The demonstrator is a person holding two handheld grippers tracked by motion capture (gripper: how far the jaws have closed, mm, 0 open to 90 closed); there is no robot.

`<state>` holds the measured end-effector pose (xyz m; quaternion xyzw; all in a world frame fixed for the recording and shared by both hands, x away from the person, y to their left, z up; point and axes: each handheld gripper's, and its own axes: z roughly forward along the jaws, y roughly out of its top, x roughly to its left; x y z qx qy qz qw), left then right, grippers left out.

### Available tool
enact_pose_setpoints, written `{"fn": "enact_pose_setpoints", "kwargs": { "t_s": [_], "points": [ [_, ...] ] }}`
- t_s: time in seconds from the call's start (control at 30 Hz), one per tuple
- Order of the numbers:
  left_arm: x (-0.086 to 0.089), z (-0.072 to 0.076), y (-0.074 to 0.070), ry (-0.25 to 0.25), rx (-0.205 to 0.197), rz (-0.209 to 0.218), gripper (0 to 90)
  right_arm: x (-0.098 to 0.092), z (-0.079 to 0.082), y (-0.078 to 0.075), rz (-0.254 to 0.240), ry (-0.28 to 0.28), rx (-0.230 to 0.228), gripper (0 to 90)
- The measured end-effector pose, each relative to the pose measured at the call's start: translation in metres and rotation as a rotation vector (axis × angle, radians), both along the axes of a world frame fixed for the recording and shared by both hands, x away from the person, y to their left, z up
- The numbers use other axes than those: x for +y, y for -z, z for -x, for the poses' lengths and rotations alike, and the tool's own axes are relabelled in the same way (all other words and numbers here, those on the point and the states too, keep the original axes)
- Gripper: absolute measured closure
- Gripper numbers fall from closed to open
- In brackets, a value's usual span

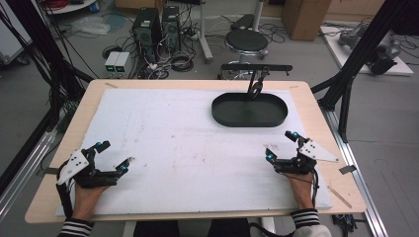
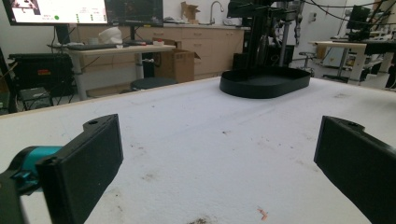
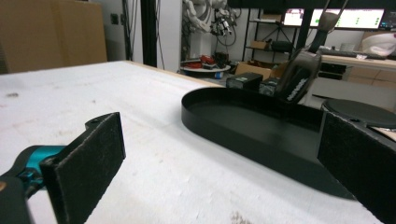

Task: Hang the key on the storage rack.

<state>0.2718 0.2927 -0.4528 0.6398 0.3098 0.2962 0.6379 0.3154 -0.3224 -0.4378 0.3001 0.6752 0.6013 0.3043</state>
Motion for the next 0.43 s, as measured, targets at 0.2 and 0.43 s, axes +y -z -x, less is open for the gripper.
{"fn": "enact_pose_setpoints", "kwargs": {
  "t_s": [0.2, 0.43],
  "points": [
    [0.000, 0.000, 0.000, -0.001, 0.001, 0.000, 1.7, 0.001, 0.004, 0.013, -0.011, 0.003, 0.021, 0.5],
    [0.000, 0.001, 0.000, -0.008, -0.007, -0.002, 1.7, -0.002, 0.002, 0.013, -0.041, 0.010, 0.036, 0.5]
  ]
}}
